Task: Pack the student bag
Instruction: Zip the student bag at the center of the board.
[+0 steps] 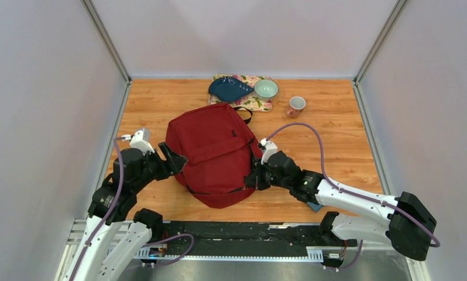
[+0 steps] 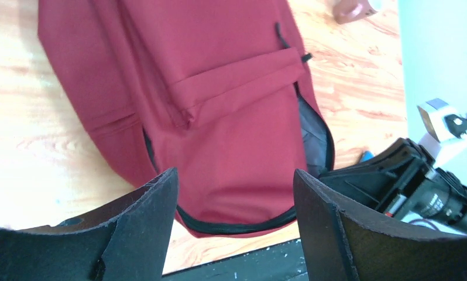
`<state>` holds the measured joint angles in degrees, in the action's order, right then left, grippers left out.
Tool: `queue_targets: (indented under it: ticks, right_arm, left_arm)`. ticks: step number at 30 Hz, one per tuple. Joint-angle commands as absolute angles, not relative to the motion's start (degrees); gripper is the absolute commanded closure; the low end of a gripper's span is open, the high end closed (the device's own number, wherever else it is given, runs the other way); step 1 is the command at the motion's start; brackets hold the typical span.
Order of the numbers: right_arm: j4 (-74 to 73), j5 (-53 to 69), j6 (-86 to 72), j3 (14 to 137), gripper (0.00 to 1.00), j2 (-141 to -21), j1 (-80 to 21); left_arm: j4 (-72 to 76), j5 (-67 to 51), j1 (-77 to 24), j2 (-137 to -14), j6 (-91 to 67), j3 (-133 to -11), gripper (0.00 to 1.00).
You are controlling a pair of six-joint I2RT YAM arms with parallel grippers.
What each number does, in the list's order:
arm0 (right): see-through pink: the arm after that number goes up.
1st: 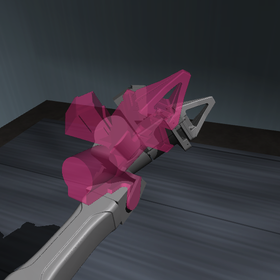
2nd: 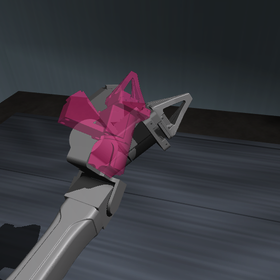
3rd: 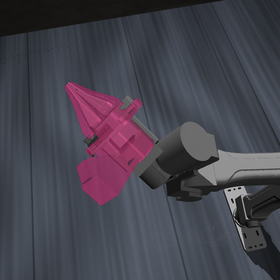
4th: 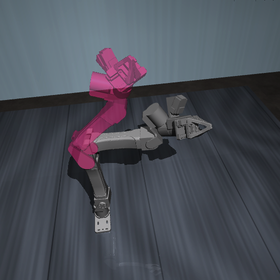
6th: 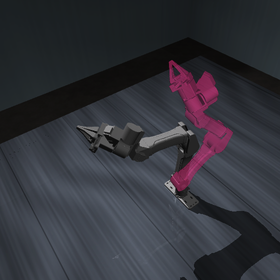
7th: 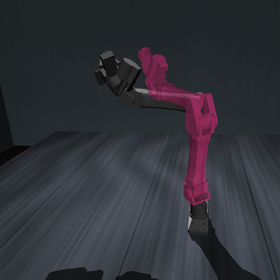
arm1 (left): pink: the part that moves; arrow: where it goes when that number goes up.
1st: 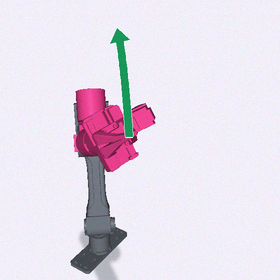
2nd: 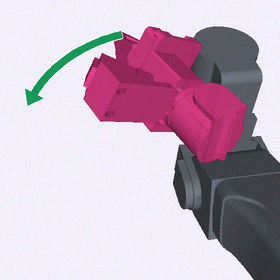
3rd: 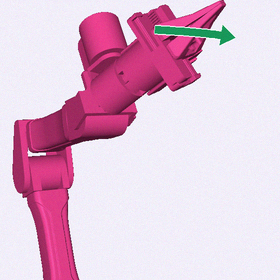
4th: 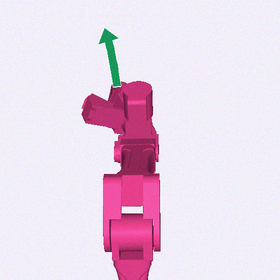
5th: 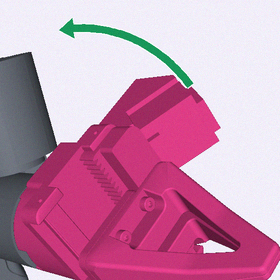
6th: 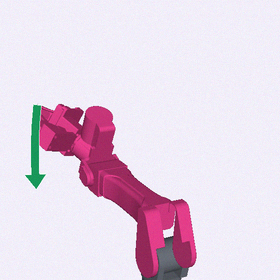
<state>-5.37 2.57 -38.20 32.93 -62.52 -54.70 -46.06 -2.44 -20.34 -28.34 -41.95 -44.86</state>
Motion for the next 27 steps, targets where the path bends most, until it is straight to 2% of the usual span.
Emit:
queue_targets:
  ticks: [1, 4, 7, 10, 11, 14, 15, 18, 27]
  right_arm:
    - [-2.5, 2.8, -38.2, 33.5, 1.0, -62.1, -54.5]
    - [-3.2, 2.5, -38.1, 33.9, 1.0, -62.3, -54.5]
    - [-3.0, 2.7, -38.6, 33.8, 1.0, -62.7, -54.5]
    - [-2.8, 2.9, -38.9, 33.8, 1.0, -63.2, -54.5]
    - [-2.6, 2.9, -39.1, 33.8, 1.0, -63.4, -54.5]
    - [-2.5, 2.9, -39.0, 34.5, 1.0, -64.1, -54.5]
    - [-2.5, 2.9, -39.0, 35.0, 1.0, -64.3, -54.5]
    - [-2.8, 2.7, -39.3, 35.4, 1.0, -64.5, -54.4]
    - [-3.3, 2.3, -39.9, 35.6, 1.0, -63.3, -54.5]
  left_arm:
    - [-43.7, -10.3, -20.0, -30.1, -31.6, -46.7, 0.22]
    - [-38.6, -21.5, -20.1, -33.4, -27.1, -46.0, 0.21]
    - [-33.9, -24.3, -22.8, -34.7, -22.6, -44.6, 0.21]
    - [-32.5, -16.5, -32.8, -36.6, -17.3, -44.5, 0.21]
    - [-31.6, -14.1, -39.7, -37.4, -16.5, -44.5, 0.2]
    - [-29.8, -2.8, -51.0, -42.6, -13.0, -43.9, 0.2]
    - [-29.5, 3.5, -57.6, -45.8, -12.0, -44.2, 0.2]
    - [-28.7, 10.5, -66.2, -51.7, -8.4, -45.4, 0.2]
    - [-22.2, 7.9, -68.7, -58.0, -5.8, -42.7, 0.19]
